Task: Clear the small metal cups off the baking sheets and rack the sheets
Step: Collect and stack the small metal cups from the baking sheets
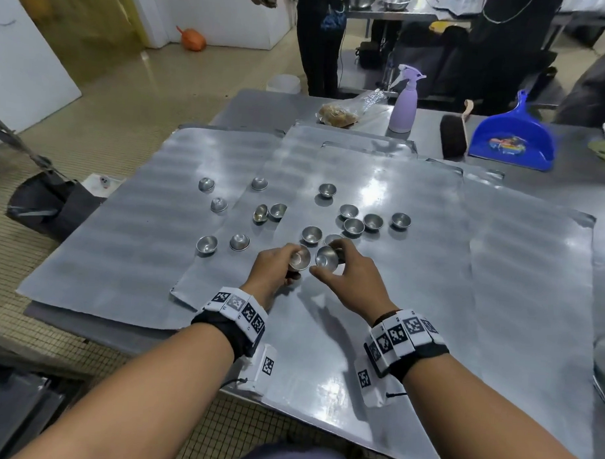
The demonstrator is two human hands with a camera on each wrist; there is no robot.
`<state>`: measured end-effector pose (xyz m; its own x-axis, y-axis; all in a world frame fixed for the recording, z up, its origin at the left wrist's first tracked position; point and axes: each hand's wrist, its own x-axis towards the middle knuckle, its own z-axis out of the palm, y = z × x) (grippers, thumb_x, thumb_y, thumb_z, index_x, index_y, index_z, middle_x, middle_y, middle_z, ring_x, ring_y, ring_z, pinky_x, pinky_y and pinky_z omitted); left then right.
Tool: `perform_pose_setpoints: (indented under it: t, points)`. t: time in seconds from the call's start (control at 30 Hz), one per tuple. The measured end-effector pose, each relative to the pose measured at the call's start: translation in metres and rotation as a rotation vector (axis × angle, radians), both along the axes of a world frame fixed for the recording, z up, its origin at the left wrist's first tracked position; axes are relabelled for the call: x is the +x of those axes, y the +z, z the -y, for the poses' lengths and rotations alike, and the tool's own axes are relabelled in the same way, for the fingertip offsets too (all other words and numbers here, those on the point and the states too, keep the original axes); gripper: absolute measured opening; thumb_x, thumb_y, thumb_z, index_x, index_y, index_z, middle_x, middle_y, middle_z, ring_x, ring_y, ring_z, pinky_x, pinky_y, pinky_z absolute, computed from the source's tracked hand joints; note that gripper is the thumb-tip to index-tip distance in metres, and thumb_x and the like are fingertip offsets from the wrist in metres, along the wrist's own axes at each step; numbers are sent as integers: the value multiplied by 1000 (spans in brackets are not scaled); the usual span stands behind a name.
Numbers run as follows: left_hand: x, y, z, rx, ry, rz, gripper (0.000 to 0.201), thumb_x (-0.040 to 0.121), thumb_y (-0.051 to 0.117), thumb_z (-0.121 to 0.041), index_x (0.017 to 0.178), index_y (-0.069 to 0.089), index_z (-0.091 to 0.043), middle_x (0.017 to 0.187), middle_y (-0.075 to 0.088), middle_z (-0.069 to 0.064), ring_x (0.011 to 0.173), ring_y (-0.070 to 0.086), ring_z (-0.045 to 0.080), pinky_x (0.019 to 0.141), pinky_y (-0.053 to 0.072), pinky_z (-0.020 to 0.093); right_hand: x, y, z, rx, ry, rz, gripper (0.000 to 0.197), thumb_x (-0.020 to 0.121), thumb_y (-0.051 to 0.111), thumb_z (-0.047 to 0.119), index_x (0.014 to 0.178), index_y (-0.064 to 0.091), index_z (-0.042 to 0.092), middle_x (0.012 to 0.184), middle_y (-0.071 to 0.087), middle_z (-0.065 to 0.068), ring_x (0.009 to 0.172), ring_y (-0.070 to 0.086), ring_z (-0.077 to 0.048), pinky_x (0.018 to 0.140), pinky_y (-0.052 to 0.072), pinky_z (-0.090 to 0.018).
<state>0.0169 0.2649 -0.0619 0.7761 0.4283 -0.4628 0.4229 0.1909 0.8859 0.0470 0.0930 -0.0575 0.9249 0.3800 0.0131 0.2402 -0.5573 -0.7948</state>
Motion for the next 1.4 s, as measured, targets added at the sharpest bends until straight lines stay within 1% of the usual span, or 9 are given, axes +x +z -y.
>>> perform_pose_setpoints:
  t: [0.23,0.3,0.4,0.6,0.87,1.0,1.13,1.27,1.4]
  points:
    - [9,-4,51,-169,-14,55,47,82,66,-60,89,76,-14,75,67,8,66,62,23,66,50,34,3,-5,19,-16,46,12,62,76,73,58,125,47,30,115,71,2,103,67,-21,86,54,-42]
    - [9,-7,60,-160,-42,59,44,87,66,-56,94,78,-14,83,72,10,73,68,24,71,55,36,3,-10,26,-23,46,1,65,73,71,63,125,47,32,113,72,2,101,67,-22,85,53,-42]
    - [5,-11,67,-140,-51,64,31,89,71,-38,93,78,-8,83,69,14,69,65,23,61,53,29,2,-18,33,-40,65,6,66,74,70,63,128,48,34,110,72,1,98,67,-23,82,53,-41]
    - [3,-21,70,1,-23,12,7,89,65,-5,89,65,2,62,57,16,46,50,22,49,39,29,0,-37,56,-102,104,-86,77,77,74,58,142,43,29,137,61,1,117,60,-22,94,51,-40]
    - [23,-32,61,151,-188,-2,8,81,66,-10,80,63,-2,55,55,12,48,49,24,49,39,30,44,-51,93,-202,-102,-108,49,87,69,44,129,60,20,129,64,-2,114,60,-19,94,46,-32]
    - [30,-33,52,180,-329,-29,18,85,65,-10,92,68,6,64,60,14,49,53,23,50,42,30,76,-55,103,-266,-263,-129,51,86,67,44,130,58,20,131,61,-7,115,60,-24,95,47,-35]
    - [37,-28,42,132,-438,-28,17,86,65,-12,95,68,1,66,61,11,52,55,23,52,43,31,110,-47,105,-341,-359,-117,54,87,66,42,135,52,21,134,54,-13,116,58,-31,93,46,-38]
    - [43,-21,33,133,-509,-31,7,92,63,-10,92,67,-4,64,62,6,51,56,20,50,44,30,139,-44,99,-389,-365,-112,54,88,65,39,137,51,21,138,50,-16,117,57,-34,94,46,-40]
    - [49,-27,24,90,-526,-42,16,90,64,-12,97,67,2,67,63,9,56,56,24,52,42,31,160,-50,87,-427,-352,-106,56,87,66,38,138,51,21,136,50,-16,115,57,-35,91,48,-39]
